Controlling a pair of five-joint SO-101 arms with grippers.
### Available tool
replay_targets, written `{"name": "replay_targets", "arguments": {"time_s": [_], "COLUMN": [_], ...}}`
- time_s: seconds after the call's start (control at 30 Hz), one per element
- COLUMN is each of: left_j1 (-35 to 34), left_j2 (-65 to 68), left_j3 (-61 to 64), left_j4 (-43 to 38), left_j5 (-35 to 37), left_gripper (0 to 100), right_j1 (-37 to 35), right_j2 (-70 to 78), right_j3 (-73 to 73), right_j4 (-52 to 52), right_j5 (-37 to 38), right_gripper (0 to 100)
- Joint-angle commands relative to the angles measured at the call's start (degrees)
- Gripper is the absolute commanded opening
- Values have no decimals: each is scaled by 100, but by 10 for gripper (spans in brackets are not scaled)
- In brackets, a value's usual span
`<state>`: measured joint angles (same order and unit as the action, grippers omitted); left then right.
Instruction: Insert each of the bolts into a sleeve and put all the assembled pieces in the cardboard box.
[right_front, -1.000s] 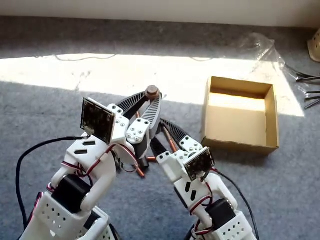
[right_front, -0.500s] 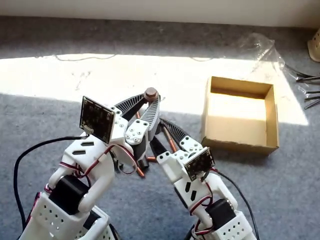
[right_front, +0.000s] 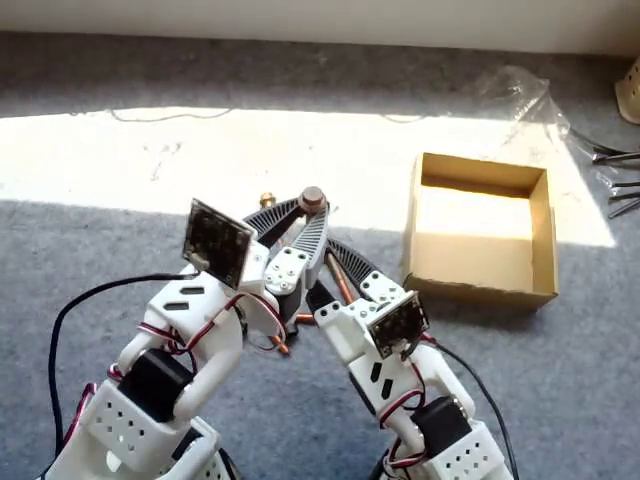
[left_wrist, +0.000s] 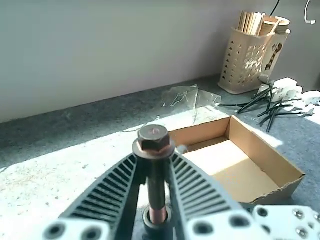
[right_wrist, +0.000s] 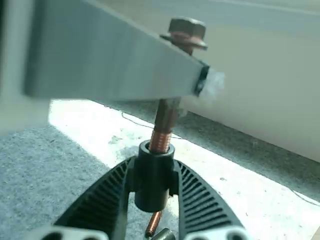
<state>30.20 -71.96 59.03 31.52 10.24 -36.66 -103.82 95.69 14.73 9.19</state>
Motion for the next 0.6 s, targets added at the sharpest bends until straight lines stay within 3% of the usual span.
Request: {"name": "replay_targets", "arguments": {"time_s": [0.0, 0.33, 0.57], "left_j1": [75, 40, -374], "left_j2": [22, -66, -1499], "left_j3": [-4, 31, 884], "left_j4": [-246, -211, -185], "left_j5": [18, 0, 0], "left_gripper": [10, 10, 10], "right_j1": [31, 31, 31], "right_j2": [-75, -75, -75], "right_j3": [629, 629, 629], "right_j4": [-31, -31, -31], "right_j5": [53, 53, 53], "right_gripper": [5, 5, 5]}}
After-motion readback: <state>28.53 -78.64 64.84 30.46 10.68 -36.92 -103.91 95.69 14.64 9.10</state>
